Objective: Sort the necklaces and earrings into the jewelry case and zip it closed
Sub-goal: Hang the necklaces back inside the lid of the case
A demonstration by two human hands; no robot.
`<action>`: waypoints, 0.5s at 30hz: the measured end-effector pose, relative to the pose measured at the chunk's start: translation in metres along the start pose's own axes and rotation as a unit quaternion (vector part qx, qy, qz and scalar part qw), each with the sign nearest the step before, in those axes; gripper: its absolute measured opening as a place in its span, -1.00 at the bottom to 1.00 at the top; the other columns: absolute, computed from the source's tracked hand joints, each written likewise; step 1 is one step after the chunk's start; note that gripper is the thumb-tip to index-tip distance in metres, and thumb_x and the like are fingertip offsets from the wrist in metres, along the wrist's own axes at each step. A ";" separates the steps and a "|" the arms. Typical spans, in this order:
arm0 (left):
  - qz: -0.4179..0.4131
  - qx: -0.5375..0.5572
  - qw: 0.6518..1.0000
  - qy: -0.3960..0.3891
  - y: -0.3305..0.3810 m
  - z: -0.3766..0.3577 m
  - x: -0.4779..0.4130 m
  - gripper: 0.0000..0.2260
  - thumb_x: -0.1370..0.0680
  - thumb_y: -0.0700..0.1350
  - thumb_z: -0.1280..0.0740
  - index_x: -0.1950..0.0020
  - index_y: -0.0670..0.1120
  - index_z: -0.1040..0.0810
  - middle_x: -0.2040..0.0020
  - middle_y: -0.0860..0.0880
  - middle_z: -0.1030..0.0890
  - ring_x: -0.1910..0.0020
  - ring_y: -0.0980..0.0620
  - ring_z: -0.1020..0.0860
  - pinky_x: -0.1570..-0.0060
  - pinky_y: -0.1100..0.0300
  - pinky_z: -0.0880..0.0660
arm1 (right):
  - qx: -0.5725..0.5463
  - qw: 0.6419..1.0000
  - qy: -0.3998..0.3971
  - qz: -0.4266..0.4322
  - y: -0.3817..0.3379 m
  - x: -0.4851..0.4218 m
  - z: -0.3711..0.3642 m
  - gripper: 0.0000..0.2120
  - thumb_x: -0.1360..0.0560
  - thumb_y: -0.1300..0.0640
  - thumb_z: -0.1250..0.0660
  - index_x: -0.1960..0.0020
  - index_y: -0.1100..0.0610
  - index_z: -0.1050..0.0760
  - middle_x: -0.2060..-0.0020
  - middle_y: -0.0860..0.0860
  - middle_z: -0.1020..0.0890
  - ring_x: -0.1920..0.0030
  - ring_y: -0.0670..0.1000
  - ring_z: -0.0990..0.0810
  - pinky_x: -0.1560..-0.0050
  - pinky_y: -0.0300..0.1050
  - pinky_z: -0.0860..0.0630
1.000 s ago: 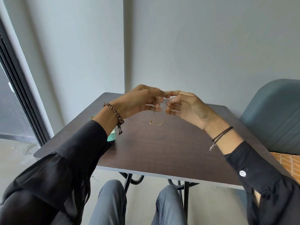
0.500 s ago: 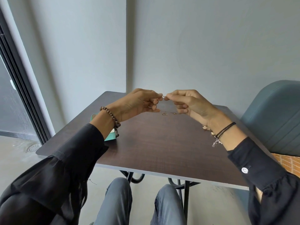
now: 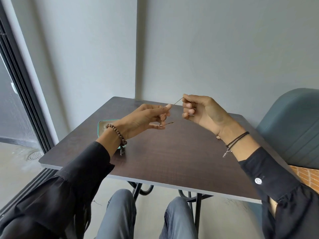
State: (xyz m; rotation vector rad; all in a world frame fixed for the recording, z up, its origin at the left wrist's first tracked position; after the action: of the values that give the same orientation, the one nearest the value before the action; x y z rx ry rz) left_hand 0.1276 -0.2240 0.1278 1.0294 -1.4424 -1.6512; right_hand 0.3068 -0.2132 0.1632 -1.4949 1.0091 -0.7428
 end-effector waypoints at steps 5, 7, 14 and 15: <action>-0.011 0.044 0.999 0.007 0.003 0.007 0.004 -0.63 -0.57 0.09 -0.39 -0.17 -0.18 -0.48 0.26 0.10 -0.55 0.20 0.10 -0.53 -0.23 -0.02 -0.55 | 0.120 0.993 -0.004 0.022 0.004 -0.002 -0.002 -0.87 -0.62 0.16 -0.36 0.02 0.24 -0.56 0.36 -0.06 -0.32 0.34 -0.05 -0.22 0.23 -0.17 -0.38; -0.026 0.058 0.998 0.010 0.008 0.010 0.005 -0.58 -0.56 0.06 -0.40 -0.24 -0.23 -0.47 0.27 0.11 -0.59 0.20 0.13 -0.55 -0.14 0.03 -0.55 | 0.166 0.986 -0.018 0.021 0.008 -0.001 -0.004 -0.84 -0.62 0.15 -0.35 0.00 0.26 -0.58 0.36 -0.06 -0.30 0.34 -0.05 -0.22 0.22 -0.18 -0.39; -0.029 0.062 0.996 0.051 0.002 0.025 0.008 -0.66 -0.58 -0.03 -0.40 -0.20 -0.26 -0.54 0.29 0.08 -0.61 0.18 0.07 -0.52 -0.09 0.11 -0.55 | 0.211 0.976 -0.036 0.047 0.011 -0.004 -0.015 -0.78 -0.63 0.14 -0.35 -0.08 0.31 -0.61 0.32 0.00 -0.33 0.32 -0.04 -0.30 0.16 -0.18 -0.47; -0.025 0.059 0.996 0.057 -0.002 0.029 0.009 -0.70 -0.59 -0.04 -0.39 -0.15 -0.26 -0.56 0.27 0.06 -0.63 0.16 0.05 -0.53 -0.11 0.09 -0.56 | 0.213 0.975 -0.039 0.051 0.010 -0.006 -0.016 -0.77 -0.63 0.15 -0.35 -0.09 0.34 -0.60 0.32 0.00 -0.38 0.31 -0.03 -0.36 0.13 -0.17 -0.50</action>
State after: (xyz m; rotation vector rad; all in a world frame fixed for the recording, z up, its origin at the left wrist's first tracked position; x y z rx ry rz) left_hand 0.0977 -0.2195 0.1261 1.2143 -1.4633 -1.5311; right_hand 0.2878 -0.2151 0.1567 -1.0838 0.7995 -0.7651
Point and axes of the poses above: each hand's wrist, its own x-axis away from the middle knuckle, its own z-axis out of the back of the hand, y = z × x, the point moved 5 cm from there along -x, towards the middle knuckle
